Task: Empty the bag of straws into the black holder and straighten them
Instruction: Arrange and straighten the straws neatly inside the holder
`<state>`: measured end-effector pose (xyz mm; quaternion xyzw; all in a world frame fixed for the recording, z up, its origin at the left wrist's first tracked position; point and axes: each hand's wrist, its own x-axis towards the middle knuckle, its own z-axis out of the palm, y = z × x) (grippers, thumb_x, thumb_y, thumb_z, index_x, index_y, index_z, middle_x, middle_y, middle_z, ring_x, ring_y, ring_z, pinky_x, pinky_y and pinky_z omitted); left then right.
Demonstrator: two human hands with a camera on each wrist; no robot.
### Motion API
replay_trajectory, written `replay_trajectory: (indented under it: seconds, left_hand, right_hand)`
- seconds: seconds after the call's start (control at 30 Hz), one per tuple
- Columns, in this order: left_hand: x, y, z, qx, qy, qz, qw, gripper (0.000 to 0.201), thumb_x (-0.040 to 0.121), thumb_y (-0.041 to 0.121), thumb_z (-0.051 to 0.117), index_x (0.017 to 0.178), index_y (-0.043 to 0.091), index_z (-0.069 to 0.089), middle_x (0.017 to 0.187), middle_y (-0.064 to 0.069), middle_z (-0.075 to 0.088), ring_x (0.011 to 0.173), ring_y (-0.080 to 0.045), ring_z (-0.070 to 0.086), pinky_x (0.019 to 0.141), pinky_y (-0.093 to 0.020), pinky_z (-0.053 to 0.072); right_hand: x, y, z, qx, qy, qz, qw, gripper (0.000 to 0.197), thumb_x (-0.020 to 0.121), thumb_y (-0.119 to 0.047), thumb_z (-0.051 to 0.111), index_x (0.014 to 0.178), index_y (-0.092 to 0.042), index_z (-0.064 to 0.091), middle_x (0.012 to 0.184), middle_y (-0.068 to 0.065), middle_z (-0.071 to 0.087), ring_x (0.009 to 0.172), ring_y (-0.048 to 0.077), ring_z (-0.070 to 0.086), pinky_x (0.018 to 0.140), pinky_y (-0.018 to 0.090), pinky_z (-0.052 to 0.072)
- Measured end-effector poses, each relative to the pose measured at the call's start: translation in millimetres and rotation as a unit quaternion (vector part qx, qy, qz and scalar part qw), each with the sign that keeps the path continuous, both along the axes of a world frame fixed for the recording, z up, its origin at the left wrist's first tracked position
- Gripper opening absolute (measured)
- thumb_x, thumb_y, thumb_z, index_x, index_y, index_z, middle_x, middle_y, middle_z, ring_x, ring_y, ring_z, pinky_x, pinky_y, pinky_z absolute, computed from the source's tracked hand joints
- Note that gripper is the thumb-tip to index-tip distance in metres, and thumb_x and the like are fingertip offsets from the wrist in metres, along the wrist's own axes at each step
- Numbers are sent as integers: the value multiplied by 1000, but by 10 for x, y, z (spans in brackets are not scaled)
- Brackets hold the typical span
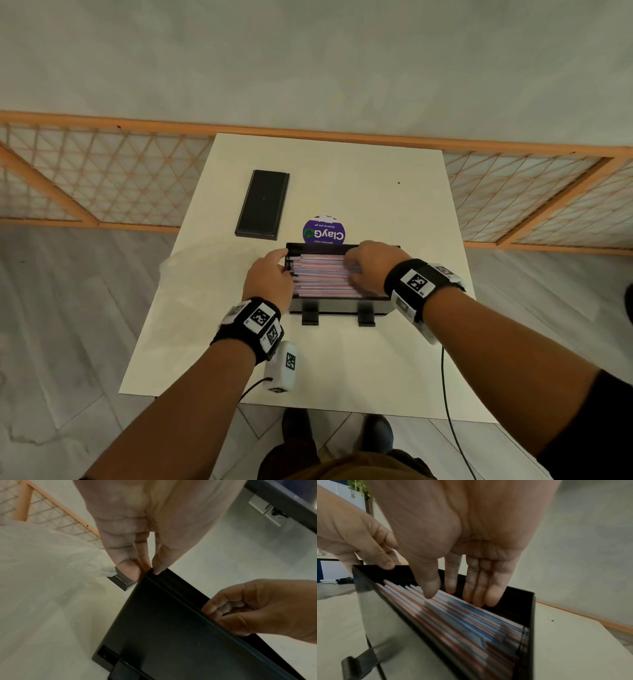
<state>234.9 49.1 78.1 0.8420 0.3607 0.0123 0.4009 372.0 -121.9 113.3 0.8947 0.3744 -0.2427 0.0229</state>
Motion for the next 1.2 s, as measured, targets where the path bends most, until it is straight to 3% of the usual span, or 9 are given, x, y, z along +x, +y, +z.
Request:
replay_trajectory:
  seconds: [0.13, 0.27, 0.47, 0.63, 0.83, 1.0, 1.2]
  left_hand:
    - [10, -1, -18, -2, 2, -16, 1000, 43, 103, 15, 51, 143, 30, 56, 115, -3, 66, 99, -19, 62, 88, -30, 53]
    - [7, 9, -10, 23, 4, -32, 999, 46, 101, 12, 51, 143, 30, 58, 110, -3, 67, 96, -20, 62, 89, -32, 53]
    - [-2, -14, 17, 27, 14, -29, 999, 47, 101, 12, 52, 145, 28, 55, 104, -1, 67, 92, -19, 61, 90, -32, 53]
    - [-19, -44, 54, 15, 11, -21, 1000, 46, 102, 13, 53, 147, 26, 54, 93, 4, 63, 83, -15, 57, 79, -24, 44]
    - [-19, -61, 80, 27, 19, -23, 999, 46, 101, 12, 55, 146, 23, 55, 95, 1, 65, 88, -18, 56, 88, -30, 46]
    - [-37, -67, 88, 9, 19, -25, 999, 47, 101, 11, 55, 146, 25, 55, 93, 1, 67, 86, -17, 58, 81, -25, 42]
    - [-126, -95, 58, -4, 24, -10, 1000, 43, 101, 17, 57, 144, 23, 55, 93, 2, 66, 86, -21, 64, 85, -31, 52]
  right_hand:
    - [-55, -7, -43, -32, 8, -6, 999, 36, 89, -43, 63, 121, -25, 61, 112, 1, 58, 94, 22, 60, 80, 32, 52]
    - [-67, -25, -79, -15, 14, -14, 1000, 29, 91, -31, 60, 120, -26, 62, 114, 4, 58, 102, 26, 62, 88, 37, 54]
    - [-70, -83, -122, -8, 0, -10, 1000, 27, 94, -26, 58, 120, -27, 65, 111, 4, 59, 100, 26, 63, 86, 37, 54]
    - [-116, -144, -143, 36, -17, -7, 999, 22, 99, -25, 53, 116, -26, 66, 115, 5, 60, 100, 25, 62, 87, 37, 53]
    - [-163, -172, -182, 28, -4, -1, 1000, 26, 100, -21, 47, 116, -23, 67, 111, 4, 70, 100, 25, 66, 91, 42, 56]
    - [-177, -238, -159, 54, -10, -18, 998, 22, 100, -26, 47, 112, -21, 64, 107, 4, 67, 93, 23, 63, 84, 36, 54]
    - [-89, -304, -172, 79, -6, -69, 994, 29, 96, -27, 52, 122, -20, 60, 118, 4, 59, 106, 24, 60, 92, 40, 54]
